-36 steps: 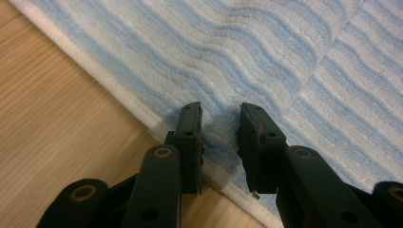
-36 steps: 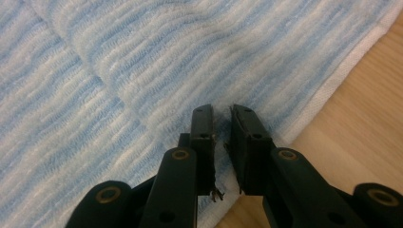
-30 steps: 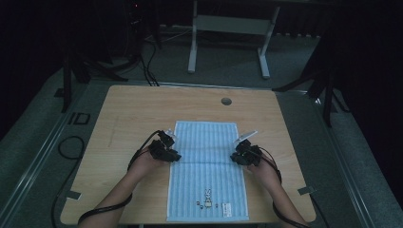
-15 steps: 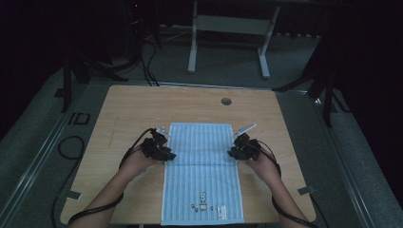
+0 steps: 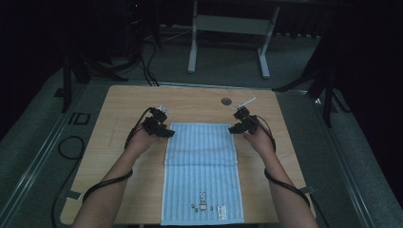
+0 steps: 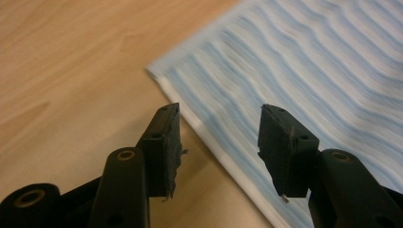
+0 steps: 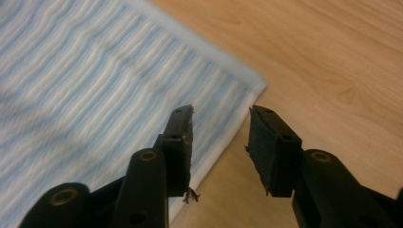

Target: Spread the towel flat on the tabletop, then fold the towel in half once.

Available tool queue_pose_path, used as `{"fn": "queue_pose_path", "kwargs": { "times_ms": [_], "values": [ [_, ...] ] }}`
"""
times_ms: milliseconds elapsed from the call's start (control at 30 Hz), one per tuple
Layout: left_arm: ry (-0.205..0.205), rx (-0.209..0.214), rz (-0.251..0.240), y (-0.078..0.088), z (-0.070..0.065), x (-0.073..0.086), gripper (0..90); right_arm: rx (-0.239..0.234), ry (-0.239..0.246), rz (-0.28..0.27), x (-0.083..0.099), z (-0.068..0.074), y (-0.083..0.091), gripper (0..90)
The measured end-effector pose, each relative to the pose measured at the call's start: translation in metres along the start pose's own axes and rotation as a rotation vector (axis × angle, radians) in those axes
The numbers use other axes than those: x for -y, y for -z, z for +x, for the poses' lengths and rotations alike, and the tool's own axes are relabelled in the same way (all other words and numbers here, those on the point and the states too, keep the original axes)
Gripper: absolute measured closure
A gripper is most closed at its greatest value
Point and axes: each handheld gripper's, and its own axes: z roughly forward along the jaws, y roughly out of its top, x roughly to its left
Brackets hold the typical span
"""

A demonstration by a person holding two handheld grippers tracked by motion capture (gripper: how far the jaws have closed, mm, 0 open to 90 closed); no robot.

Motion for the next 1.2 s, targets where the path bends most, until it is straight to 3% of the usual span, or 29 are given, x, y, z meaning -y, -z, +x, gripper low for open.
{"fn": "queue_pose_path", "kwargs": {
  "times_ms": [233, 433, 567, 633, 667, 733, 800, 900, 1000, 1200],
  "values": [
    [0.043, -0.002, 0.012, -0.019, 0.012, -0.009, 45.6, 0.021, -0.050, 0.047, -0.012, -0.012, -0.021, 51.9],
    [0.049, -0.014, 0.034, -0.030, 0.013, -0.011, 45.4, 0.037, -0.076, 0.096, -0.017, -0.015, -0.044, 50.2],
    [0.064, 0.015, 0.020, -0.035, 0.011, -0.009, 43.9, 0.038, -0.068, 0.127, -0.017, -0.011, -0.055, 51.6],
    [0.044, -0.014, 0.016, -0.036, 0.008, -0.009, 44.4, 0.039, -0.069, 0.118, -0.019, -0.010, -0.055, 59.3],
    [0.036, -0.030, 0.012, -0.036, 0.006, -0.008, 48.0, 0.036, -0.064, 0.119, -0.019, -0.008, -0.055, 67.0],
    [0.040, -0.011, 0.010, -0.036, 0.005, -0.009, 67.6, 0.027, -0.045, 0.119, -0.020, -0.002, -0.055, 81.6],
    [0.032, 0.009, 0.034, -0.036, 0.005, -0.011, 82.0, 0.044, -0.026, 0.124, -0.022, 0.002, -0.055, 86.5],
    [0.054, 0.020, 0.007, -0.027, 0.009, -0.016, 86.8, 0.052, -0.021, 0.111, -0.027, 0.003, -0.051, 87.3],
    [0.078, 0.035, -0.045, -0.015, 0.012, -0.023, 87.4, 0.041, -0.036, 0.057, -0.033, -0.002, -0.037, 87.3],
    [0.060, 0.021, -0.118, 0.019, 0.013, -0.045, 87.4, 0.057, -0.023, -0.026, -0.053, -0.007, 0.000, 87.3]
  ]
}}
